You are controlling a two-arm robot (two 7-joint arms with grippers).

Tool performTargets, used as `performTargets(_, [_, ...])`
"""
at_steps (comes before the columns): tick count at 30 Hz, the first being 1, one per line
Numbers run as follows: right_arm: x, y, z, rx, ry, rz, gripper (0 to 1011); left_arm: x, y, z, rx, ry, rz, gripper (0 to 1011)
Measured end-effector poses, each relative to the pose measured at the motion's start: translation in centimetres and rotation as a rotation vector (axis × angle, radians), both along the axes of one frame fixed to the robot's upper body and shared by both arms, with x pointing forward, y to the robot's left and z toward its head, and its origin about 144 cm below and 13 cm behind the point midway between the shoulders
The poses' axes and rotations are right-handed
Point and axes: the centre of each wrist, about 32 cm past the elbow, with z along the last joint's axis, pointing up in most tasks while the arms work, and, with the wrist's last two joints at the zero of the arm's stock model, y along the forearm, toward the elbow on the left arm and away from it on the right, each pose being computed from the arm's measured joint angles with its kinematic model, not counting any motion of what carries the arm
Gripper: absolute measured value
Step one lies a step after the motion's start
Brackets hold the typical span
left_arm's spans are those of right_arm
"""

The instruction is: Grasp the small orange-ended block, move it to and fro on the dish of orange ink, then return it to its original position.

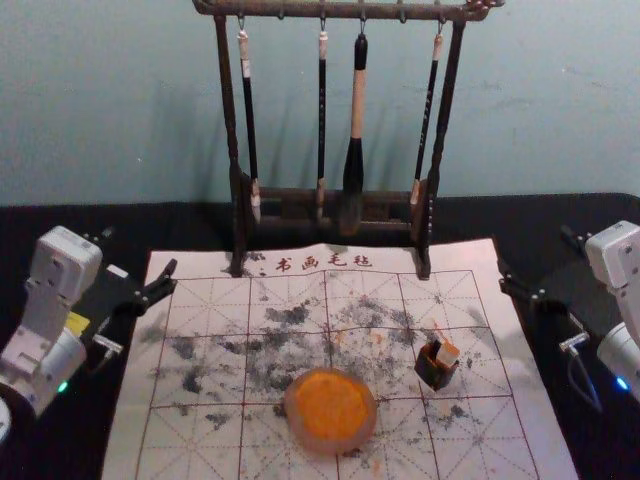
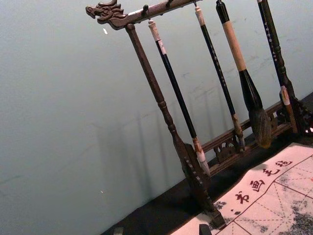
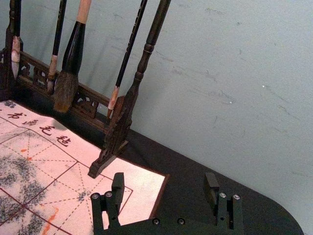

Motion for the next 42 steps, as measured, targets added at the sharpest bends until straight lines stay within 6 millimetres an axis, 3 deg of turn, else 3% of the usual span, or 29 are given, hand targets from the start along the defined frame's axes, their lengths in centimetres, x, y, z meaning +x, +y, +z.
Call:
performTargets(16, [0.0, 0.0, 0.0, 0.0, 0.0, 0.0, 1000, 0.0, 0.0, 0.0, 0.0, 0.0, 0.0, 1001])
performTargets(22, [-0.4, -0.5, 0.9, 0.022, -0.003, 0.027, 1000, 0.0, 0.0, 0.0, 0.0, 0.0, 0.0, 1002])
performTargets(32, [-2.7, -0.8, 2.7, 0.113, -0.001, 0.208, 1000, 0.0, 0.0, 0.0, 0.0, 0.0, 0.0, 1002])
performTargets(42, [-4.4, 0.3, 2.0, 0.107, 0.073, 0.355, 1000, 0.0, 0.0, 0.0, 0.0, 0.0, 0.0, 1001])
